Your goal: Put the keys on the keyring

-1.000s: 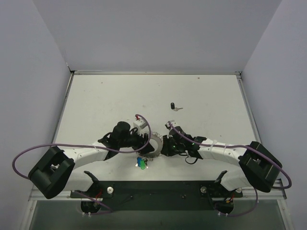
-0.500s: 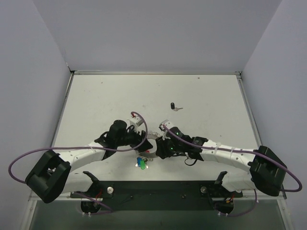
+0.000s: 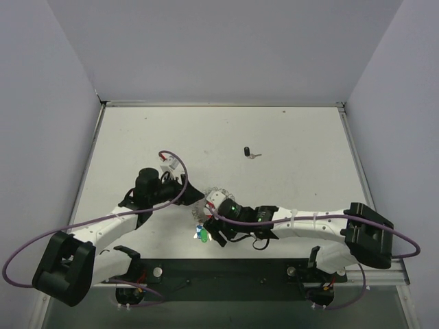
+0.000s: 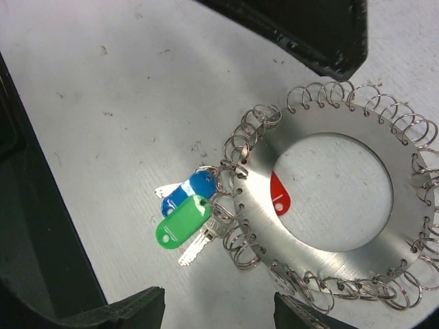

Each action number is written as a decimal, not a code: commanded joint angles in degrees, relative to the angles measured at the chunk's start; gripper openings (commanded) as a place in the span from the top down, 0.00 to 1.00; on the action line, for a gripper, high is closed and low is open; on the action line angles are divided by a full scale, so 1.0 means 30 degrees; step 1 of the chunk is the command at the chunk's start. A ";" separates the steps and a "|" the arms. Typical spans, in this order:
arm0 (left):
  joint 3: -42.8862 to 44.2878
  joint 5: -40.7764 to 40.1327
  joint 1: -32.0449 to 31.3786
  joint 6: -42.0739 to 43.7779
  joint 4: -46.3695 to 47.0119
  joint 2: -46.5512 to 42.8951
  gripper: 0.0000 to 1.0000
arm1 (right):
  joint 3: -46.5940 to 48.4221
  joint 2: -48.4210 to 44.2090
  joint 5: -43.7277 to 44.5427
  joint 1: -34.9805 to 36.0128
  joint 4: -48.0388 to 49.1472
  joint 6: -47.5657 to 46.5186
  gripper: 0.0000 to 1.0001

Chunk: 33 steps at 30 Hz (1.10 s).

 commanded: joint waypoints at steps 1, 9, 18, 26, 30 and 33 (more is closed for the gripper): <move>-0.0138 0.0774 0.0343 -0.0718 0.0904 -0.0277 0.28 | 0.0815 0.1028 0.2528 0.0818 -0.0258 -0.0992 0.36; -0.0402 0.0657 0.0372 -0.0631 0.0845 -0.0452 0.28 | 0.1782 0.3371 0.3792 0.1141 -0.0495 -0.0730 0.40; -0.0636 0.0745 0.0401 -0.0689 0.0962 -0.0745 0.28 | 0.2193 0.4397 0.4699 0.1112 -0.0172 -0.0262 0.60; -0.0929 0.0833 0.0401 -0.0718 0.1225 -0.0979 0.28 | 0.1229 0.3613 0.6108 0.0354 0.1054 0.1026 0.82; -0.1075 0.0892 0.0372 -0.0747 0.1402 -0.0951 0.28 | -0.0293 0.2527 0.5583 -0.0525 0.2200 0.1993 0.87; -0.1134 0.0921 0.0372 -0.0747 0.1490 -0.1009 0.28 | -0.0852 0.1969 0.4791 -0.1054 0.2728 0.2228 0.92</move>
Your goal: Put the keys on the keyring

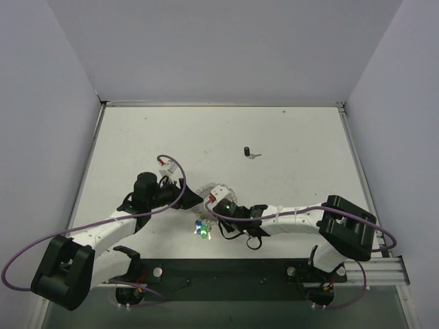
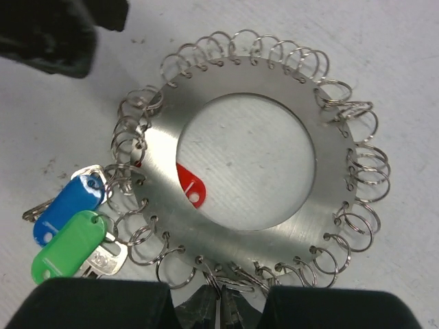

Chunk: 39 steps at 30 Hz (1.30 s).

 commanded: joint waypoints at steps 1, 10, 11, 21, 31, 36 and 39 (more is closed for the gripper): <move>-0.0020 0.0447 0.0117 -0.0172 0.1119 -0.0397 0.28 | -0.0752 -0.1441 -0.0593 -0.0713 0.1162 0.0904 0.93; -0.0049 0.0739 0.0088 0.0004 0.1674 -0.0105 0.28 | -0.1395 -0.2466 -0.1767 -0.0714 0.1659 0.0611 1.00; -0.0049 0.0886 0.0088 0.0004 0.1878 -0.0046 0.29 | -0.1513 -0.2584 -0.1972 -0.0714 0.1777 0.0582 1.00; -0.1629 0.4251 -0.1434 0.0150 0.8847 0.1652 0.33 | -0.1661 -0.4107 -0.4777 -0.1942 0.1661 -0.0384 1.00; -0.1016 0.5311 -0.3310 0.1410 1.0786 0.1302 0.34 | 0.0447 -0.5310 -1.1483 -0.4432 -0.0916 -0.2084 1.00; -0.0665 0.5515 -0.3310 0.1674 1.1020 0.1917 0.38 | 0.1326 -0.5076 -1.5268 -0.5896 -0.1852 -0.2494 1.00; -0.0460 0.5487 -0.3310 0.1966 1.1050 0.2151 0.39 | 0.1679 -0.4988 -1.6473 -0.6279 -0.2351 -0.2670 1.00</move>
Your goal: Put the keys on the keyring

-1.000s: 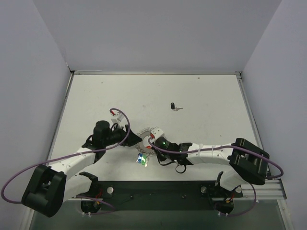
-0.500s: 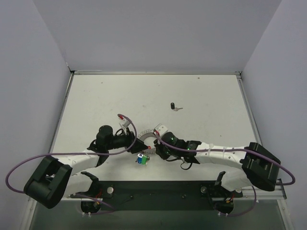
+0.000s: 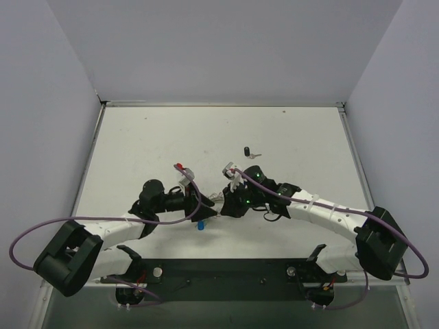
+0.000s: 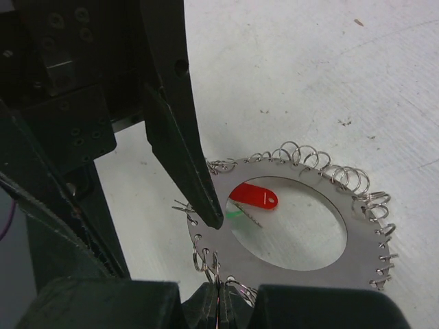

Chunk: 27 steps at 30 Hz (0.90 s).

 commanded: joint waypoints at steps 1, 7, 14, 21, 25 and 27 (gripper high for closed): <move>0.0969 0.0467 -0.0025 0.0830 0.1265 0.0352 0.41 | 0.1227 -0.0216 -0.3638 -0.0641 -0.0968 -0.0682 1.00; 0.1671 0.0467 -0.0024 0.1563 0.0913 0.1084 0.46 | 0.1521 -0.0187 -0.4781 -0.0905 -0.1438 -0.0946 1.00; 0.2083 0.1811 -0.0083 0.1592 0.1382 0.2226 0.54 | 0.1492 -0.0303 -0.4957 -0.1139 -0.1526 -0.1004 1.00; 0.1672 0.2313 -0.0492 0.1417 0.2144 0.2316 0.48 | 0.1433 -0.0479 -0.4957 -0.1344 -0.1555 -0.1033 1.00; 0.1526 0.2400 -0.0668 0.1358 0.2291 0.2257 0.51 | 0.1404 -0.0421 -0.4928 -0.1403 -0.1555 -0.1034 1.00; 0.1468 0.2576 -0.0669 0.1475 0.2291 0.2315 0.54 | 0.1404 -0.0450 -0.4841 -0.1403 -0.1555 -0.1033 1.00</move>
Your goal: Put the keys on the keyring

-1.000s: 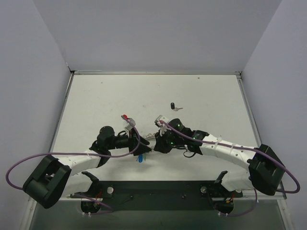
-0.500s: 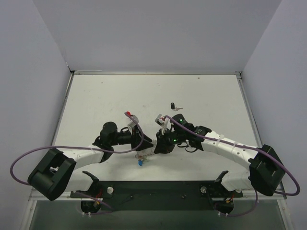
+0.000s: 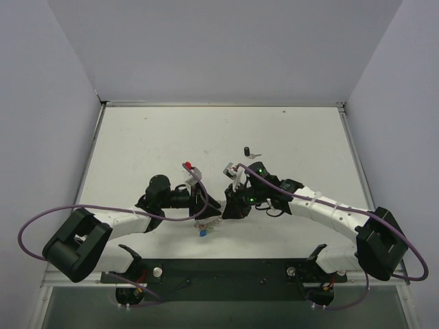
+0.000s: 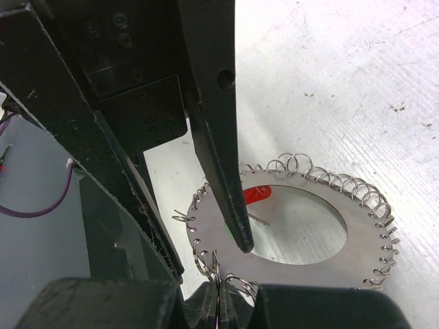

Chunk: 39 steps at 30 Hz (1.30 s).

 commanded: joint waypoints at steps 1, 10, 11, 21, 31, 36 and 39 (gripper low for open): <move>-0.0011 0.0791 -0.0137 0.0353 0.1184 0.0035 0.55 | 0.0697 -0.0479 -0.0520 -0.0092 0.0245 -0.0196 1.00; -0.0276 0.0762 -0.0137 0.0850 0.0598 0.0182 0.57 | 0.0551 -0.0831 -0.0168 -0.0238 0.0274 -0.0137 1.00; -0.0276 0.0675 -0.0137 0.0881 0.0365 0.0182 0.57 | 0.0551 -0.0860 -0.0168 -0.0238 0.0274 -0.0137 1.00; -0.0188 0.0557 -0.0225 0.1145 0.0011 0.0387 0.71 | 0.0375 -0.1094 0.0125 -0.0238 0.0420 0.0039 1.00; 0.0163 0.0352 -0.0635 0.0765 0.0889 0.0826 0.93 | 0.0229 -0.1036 0.0125 -0.0238 0.0801 0.0302 1.00; -0.0040 0.0031 -0.0635 0.0559 0.1095 0.0593 1.00 | 0.0112 -0.1328 0.0766 -0.0238 0.0830 0.0419 1.00; -0.0451 -0.0525 -0.0664 0.0762 0.1300 0.0008 1.00 | -0.0558 -0.2497 0.1909 -0.0443 0.1384 0.0799 0.77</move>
